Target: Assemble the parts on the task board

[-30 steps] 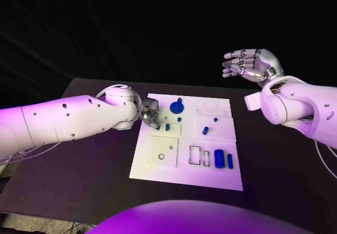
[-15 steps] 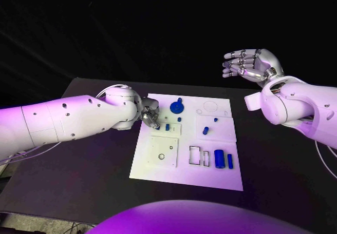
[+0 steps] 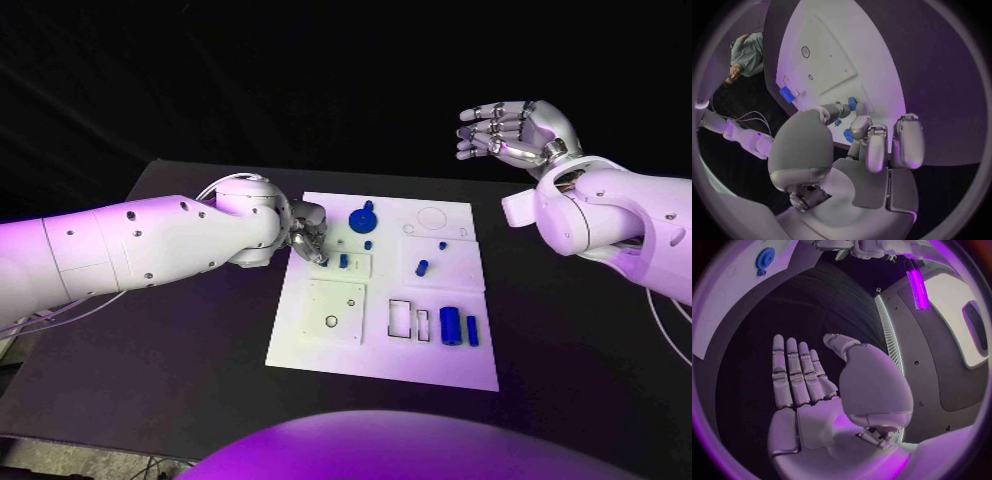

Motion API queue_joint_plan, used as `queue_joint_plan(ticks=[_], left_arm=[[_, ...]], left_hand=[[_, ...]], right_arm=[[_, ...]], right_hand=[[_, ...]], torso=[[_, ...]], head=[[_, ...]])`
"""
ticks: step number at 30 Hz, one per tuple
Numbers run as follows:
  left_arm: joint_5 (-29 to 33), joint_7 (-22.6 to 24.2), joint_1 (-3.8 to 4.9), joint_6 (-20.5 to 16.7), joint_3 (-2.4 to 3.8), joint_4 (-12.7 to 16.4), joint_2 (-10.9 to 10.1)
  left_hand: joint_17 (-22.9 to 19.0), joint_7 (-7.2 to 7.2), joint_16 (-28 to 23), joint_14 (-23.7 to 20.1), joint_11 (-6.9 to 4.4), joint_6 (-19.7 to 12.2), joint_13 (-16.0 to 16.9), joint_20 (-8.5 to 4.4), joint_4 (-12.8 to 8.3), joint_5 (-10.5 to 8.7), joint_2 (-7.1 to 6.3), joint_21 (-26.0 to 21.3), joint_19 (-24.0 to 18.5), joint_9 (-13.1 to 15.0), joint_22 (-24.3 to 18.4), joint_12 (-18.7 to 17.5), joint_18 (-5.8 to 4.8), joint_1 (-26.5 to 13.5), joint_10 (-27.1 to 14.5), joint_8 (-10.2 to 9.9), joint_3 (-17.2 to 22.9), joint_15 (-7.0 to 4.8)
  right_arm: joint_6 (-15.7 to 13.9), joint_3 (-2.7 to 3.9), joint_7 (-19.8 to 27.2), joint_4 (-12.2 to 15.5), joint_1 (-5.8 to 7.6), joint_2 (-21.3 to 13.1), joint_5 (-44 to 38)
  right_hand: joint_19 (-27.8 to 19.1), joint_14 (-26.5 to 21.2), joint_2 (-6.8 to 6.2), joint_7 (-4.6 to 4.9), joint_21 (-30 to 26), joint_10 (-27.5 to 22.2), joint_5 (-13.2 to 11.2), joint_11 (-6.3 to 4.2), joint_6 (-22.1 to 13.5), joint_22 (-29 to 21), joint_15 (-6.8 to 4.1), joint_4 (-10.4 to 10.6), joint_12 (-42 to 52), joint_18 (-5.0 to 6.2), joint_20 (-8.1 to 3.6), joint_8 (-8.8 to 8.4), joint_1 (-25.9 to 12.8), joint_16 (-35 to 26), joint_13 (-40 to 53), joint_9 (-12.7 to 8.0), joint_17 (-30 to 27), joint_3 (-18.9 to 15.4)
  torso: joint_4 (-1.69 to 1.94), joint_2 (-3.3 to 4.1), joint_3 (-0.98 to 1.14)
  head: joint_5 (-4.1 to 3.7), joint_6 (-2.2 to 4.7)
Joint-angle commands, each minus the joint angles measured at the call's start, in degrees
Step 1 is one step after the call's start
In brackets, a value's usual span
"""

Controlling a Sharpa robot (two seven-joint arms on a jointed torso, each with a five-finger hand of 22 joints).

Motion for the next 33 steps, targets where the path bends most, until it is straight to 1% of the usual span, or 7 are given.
queue_joint_plan(ticks=[1,13,20,33], left_arm=[[1.75,0.51,-0.12,0.42,-0.07,0.2,0.18],[2.82,0.28,-0.12,-0.53,-0.07,0.03,0.18],[3.51,0.14,-0.12,-0.62,-0.07,-0.06,0.16],[4.58,-0.09,-0.11,-1.13,-0.07,-0.31,0.11]], left_hand=[[13.76,-0.24,0.34,5.41,0.13,-0.11,-0.15,-0.08,-10.95,0.06,0.47,-0.13,0.11,0.13,0.08,-0.12,-0.67,-0.16,-0.07,-0.24,11.35,-0.33],[13.76,-0.19,0.34,5.41,0.18,-0.52,-0.43,-0.01,-10.42,-0.38,0.78,-0.21,0.05,0.58,0.03,-0.43,-0.66,-1.07,-0.2,-0.56,10.92,-0.26],[13.77,-0.23,0.34,5.41,0.17,-0.66,-0.41,0.03,-10.01,-0.64,0.91,-0.25,0.03,0.97,0.02,-0.52,-0.66,-1.77,-0.15,-0.63,10.39,-0.23],[13.77,-0.52,0.34,5.42,0.01,-1.06,-1.34,0.04,-8.98,-0.75,0.71,-0.69,-0.18,1.98,-0.43,-1.37,-0.56,-3.59,-0.61,-0.73,8.88,-0.3]], right_arm=[[0.8,0.04,-0.38,0.01,-0.02,0.0,0.02],[1.29,0.04,-0.97,-0.05,-0.03,0.05,0.02],[1.2,0.04,-1.37,-0.06,-0.04,0.06,0.02],[0.61,0.04,-2.15,-0.09,-0.05,-0.01,-0.35]], right_hand=[[0.31,0.4,0.38,3.68,-0.26,0.17,0.23,0.32,0.22,-0.15,0.18,-0.1,-0.33,0.54,-0.11,-0.41,-0.29,-0.33,-0.03,-0.14,-0.13,-0.29],[0.19,0.22,0.42,3.8,-0.51,0.03,0.23,0.45,0.12,-0.48,0.31,-0.21,-0.73,0.49,-0.01,-0.79,-0.33,-0.82,-0.03,-0.29,-0.41,-0.45],[0.13,0.14,0.5,3.84,-0.62,-0.03,0.26,0.49,0.09,-0.62,0.37,-0.27,-0.89,0.48,0.03,-0.95,-0.29,-1.02,-0.02,-0.35,-0.53,-0.47],[0.11,0.11,0.51,3.86,-0.68,-0.04,0.27,0.51,0.08,-0.7,0.4,-0.35,-0.98,0.48,0.05,-1.03,-0.23,-1.14,-0.02,-0.38,-0.59,-0.48]], torso=[[-0.04,-0.02,0.01],[0.04,0.01,-0.02],[0.01,0.0,-0.03],[0.01,-0.01,-0.02]], head=[[-0.04,0.0],[-0.11,0.0],[-0.1,0.0],[-0.14,0.0]])
